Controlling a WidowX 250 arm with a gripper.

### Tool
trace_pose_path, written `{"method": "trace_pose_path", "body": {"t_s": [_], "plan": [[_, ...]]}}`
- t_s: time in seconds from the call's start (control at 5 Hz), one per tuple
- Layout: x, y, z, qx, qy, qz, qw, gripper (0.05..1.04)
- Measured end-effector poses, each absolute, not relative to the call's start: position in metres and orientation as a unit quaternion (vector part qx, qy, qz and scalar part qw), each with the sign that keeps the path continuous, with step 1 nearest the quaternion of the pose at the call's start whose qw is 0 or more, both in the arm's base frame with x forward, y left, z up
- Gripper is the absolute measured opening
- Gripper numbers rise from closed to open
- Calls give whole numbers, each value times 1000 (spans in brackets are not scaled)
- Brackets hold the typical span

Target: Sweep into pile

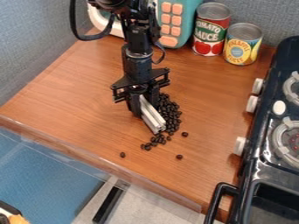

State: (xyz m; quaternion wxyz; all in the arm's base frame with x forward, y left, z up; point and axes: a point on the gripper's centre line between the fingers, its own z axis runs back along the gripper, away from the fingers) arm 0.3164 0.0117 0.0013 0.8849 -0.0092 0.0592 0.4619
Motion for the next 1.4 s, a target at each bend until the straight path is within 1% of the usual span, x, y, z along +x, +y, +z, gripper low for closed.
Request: {"method": "trace_pose_path", "body": {"t_s": [0.2, 0.4, 0.6, 0.8, 1.0, 1.2, 1.4], "plan": [[297, 15, 6, -15, 89, 450, 888, 387], [282, 29, 26, -35, 103, 455, 884, 387], [271, 40, 55, -69, 79, 445, 889, 387], [253, 45, 56, -67, 72, 430, 897, 387], [242, 46, 41, -32, 64, 424, 903, 387], [241, 40, 11, 12, 56, 418, 907, 387], [247, 39, 8, 21, 47, 423, 905, 387]]}}
